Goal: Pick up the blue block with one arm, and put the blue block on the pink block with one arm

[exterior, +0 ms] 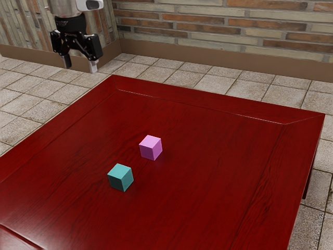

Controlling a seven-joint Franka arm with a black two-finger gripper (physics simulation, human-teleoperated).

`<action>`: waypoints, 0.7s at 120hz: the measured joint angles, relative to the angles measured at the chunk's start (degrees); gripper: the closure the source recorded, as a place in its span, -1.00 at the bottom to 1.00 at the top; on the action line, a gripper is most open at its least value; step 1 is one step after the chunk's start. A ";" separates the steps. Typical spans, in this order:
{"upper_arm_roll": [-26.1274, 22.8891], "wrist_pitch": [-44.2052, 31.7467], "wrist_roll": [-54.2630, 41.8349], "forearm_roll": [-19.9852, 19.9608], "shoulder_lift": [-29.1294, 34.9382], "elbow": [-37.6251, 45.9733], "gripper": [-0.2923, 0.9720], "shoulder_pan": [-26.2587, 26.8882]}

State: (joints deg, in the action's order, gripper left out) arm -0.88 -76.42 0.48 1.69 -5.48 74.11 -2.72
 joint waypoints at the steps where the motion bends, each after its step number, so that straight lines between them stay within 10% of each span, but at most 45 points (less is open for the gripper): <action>1: 0.00 0.00 0.01 0.00 0.00 0.00 -0.54 0.00; 57: -4.23 6.03 0.28 2.62 0.50 -14.61 -0.54 2.51; 84: -4.67 2.00 0.19 4.34 -1.37 -1.47 -0.54 0.72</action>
State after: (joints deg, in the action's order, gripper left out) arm -5.55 -74.42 0.66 6.03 -6.85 72.65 -2.00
